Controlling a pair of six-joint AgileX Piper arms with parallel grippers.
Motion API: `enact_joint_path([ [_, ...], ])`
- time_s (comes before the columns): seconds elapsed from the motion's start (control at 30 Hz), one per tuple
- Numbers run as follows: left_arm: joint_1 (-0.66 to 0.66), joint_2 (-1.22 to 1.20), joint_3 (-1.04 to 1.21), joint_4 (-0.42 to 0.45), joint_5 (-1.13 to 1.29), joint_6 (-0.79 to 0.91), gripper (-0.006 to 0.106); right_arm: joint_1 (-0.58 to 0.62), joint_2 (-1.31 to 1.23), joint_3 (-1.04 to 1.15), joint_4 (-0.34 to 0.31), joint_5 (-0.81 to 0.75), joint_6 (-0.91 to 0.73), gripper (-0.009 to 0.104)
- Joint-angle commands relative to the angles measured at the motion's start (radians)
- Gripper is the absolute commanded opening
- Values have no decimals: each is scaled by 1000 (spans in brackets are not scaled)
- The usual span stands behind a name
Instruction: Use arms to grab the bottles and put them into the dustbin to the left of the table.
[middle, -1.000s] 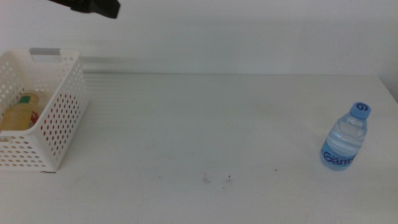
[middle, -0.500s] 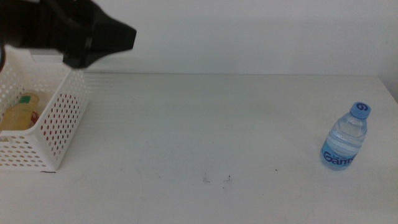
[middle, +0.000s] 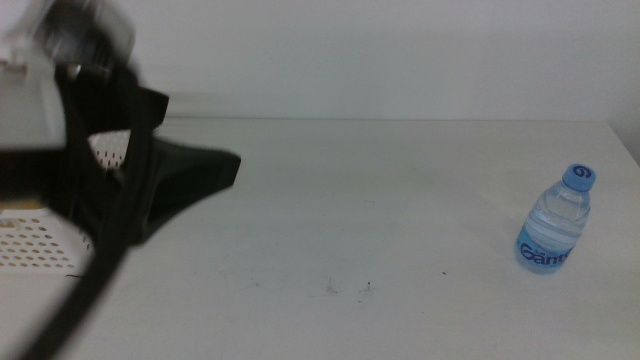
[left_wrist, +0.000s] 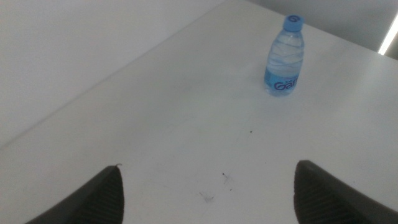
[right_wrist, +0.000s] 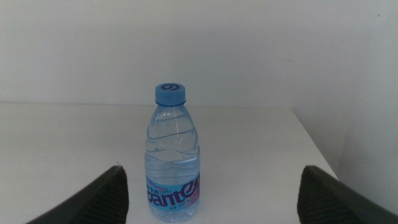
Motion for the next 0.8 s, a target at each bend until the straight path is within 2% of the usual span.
enact_joint_path([
  [0.0,-46,-55,59,21,-70,2,94,-8,-5,4,-7,-9,-6,75],
  [0.1,-113,-99,107,77,-102,-63,94,-8,-5,4,-7,-9,-6,75],
  [0.23,-206,-125,117,238,-100,-254,94,-8,-5,4,-7,-9,-6,75],
  [0.3,-243,-133,117,285,-111,-289,94,-8,-5,4,-7,-9,-6,75],
  [0.77,-264,-133,117,290,-138,-291,94,-8,-5,4,-7,-9,-6,75],
])
